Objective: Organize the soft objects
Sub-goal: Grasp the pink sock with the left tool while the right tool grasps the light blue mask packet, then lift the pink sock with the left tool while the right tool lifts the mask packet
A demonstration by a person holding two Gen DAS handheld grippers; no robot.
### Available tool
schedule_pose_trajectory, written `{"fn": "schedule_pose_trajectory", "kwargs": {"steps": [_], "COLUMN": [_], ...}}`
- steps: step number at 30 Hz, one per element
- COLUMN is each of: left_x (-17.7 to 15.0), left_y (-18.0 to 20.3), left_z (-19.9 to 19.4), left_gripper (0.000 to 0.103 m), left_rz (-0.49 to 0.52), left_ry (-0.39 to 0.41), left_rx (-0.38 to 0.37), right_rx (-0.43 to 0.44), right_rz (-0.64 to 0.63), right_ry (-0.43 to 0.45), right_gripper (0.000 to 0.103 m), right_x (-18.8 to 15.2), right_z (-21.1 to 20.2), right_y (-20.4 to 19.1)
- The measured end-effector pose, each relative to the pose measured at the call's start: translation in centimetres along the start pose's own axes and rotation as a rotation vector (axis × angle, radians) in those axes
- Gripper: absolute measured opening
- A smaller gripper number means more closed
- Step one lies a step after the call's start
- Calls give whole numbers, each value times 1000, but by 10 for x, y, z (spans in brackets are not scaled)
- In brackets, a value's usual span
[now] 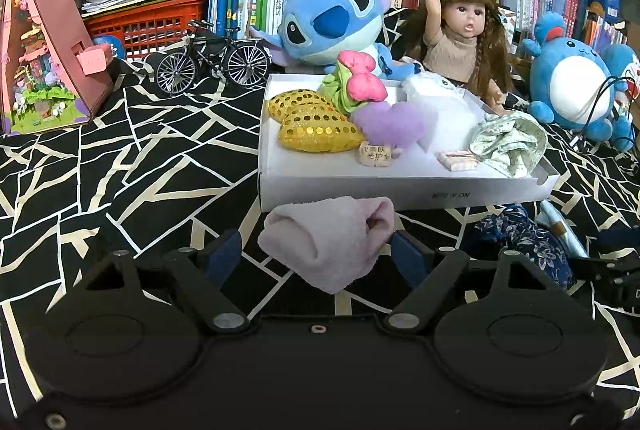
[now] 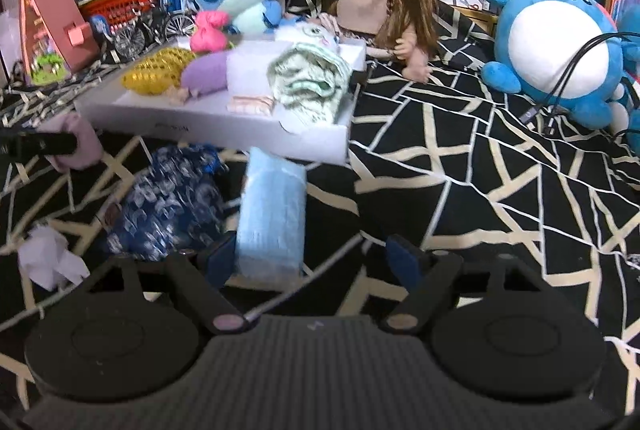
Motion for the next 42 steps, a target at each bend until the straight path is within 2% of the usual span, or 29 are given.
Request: {"fn": "schedule_pose_trajectory", "kwargs": {"steps": [13, 22, 24, 29, 34, 39, 42], "left_x": [-6, -3, -3, -2, -2, -1, -2], "left_y": [-2, -2, -1, 0, 2, 1, 0], "left_z": [7, 2, 2, 4, 5, 4, 5], "left_gripper": [81, 81, 81, 81, 83, 83, 83], "left_rz": [-17, -41, -36, -48, -52, -49, -51], "left_ry": [-18, 15, 21, 26, 30, 36, 32], "left_rx": [3, -16, -15, -22, -24, -17, -14], "right_rx": [-135, -320, -302, -162, -52, -1, -9], "right_rz": [59, 137, 169, 272, 360, 438, 445], "right_ry": [-16, -29, -28, -6, 3, -11, -34], "right_gripper": [87, 87, 87, 88, 94, 99, 99], "right_x": [-4, -2, -2, 4, 14, 17, 16], "right_z": [-2, -8, -10, -15, -14, -10, -8], "right_y": [44, 81, 84, 79, 70, 66, 65]}}
Point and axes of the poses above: each gripper's, at about its wrist camera, not at the fingertips, and z roughly the way its jaws point, y to its right, x to its top, the point moved 9 cm from there along z, roughly the way its jaws point, and after that the axes turned 1 degree about x, right-handed, at the moved point
